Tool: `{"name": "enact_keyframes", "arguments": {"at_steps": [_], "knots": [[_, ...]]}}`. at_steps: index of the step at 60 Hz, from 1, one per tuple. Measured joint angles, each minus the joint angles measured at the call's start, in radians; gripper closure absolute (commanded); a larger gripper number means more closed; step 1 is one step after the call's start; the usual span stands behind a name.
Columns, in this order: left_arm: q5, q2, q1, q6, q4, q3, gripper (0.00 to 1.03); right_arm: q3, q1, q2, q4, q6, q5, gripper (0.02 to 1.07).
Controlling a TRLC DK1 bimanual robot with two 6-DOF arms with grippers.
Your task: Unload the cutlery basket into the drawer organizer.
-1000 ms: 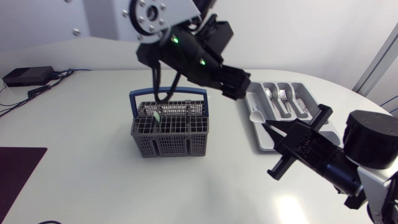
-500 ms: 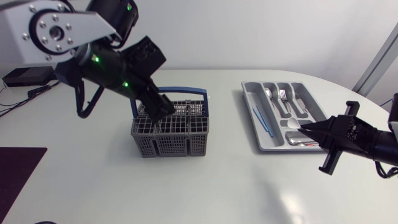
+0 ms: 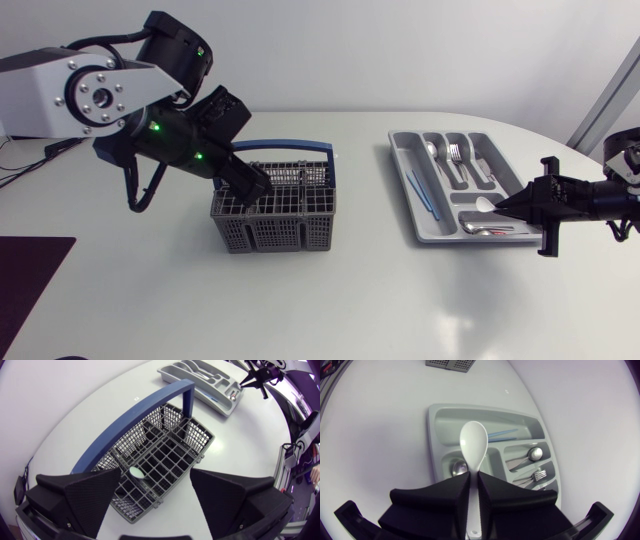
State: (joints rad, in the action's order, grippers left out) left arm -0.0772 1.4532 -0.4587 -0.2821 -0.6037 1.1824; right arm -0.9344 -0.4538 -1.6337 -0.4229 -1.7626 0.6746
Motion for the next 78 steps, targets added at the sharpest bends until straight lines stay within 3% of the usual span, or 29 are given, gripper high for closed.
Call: {"name": "enact_keyframes", "arguments": {"at_steps": [16,32,35,39,45,59,78], "knots": [[0.019,0.011,0.010,0.130,0.026,-0.021,0.07,-0.079,-0.002,-0.134,0.000,-0.082,-0.086,1.00],[0.061,0.014,-0.031,0.229,0.031,-0.050,0.07,-0.121,-0.002,-0.186,0.000,-0.147,-0.161,0.99],[0.062,0.016,-0.032,0.238,0.031,-0.055,0.07,-0.127,-0.002,-0.192,0.000,-0.153,-0.175,0.88],[0.065,0.019,-0.032,0.247,0.031,-0.056,0.07,-0.128,-0.002,-0.192,0.000,-0.154,-0.186,0.61],[0.066,0.020,-0.032,0.256,0.034,-0.056,0.07,-0.128,-0.002,-0.192,0.005,-0.153,-0.201,0.42],[0.077,0.020,-0.028,0.264,0.042,-0.056,0.08,-0.092,-0.014,-0.120,0.030,-0.151,-0.190,0.35],[0.109,0.020,-0.005,0.329,0.164,-0.147,0.12,0.049,-0.023,0.016,0.037,-0.145,-0.147,0.34]]}}
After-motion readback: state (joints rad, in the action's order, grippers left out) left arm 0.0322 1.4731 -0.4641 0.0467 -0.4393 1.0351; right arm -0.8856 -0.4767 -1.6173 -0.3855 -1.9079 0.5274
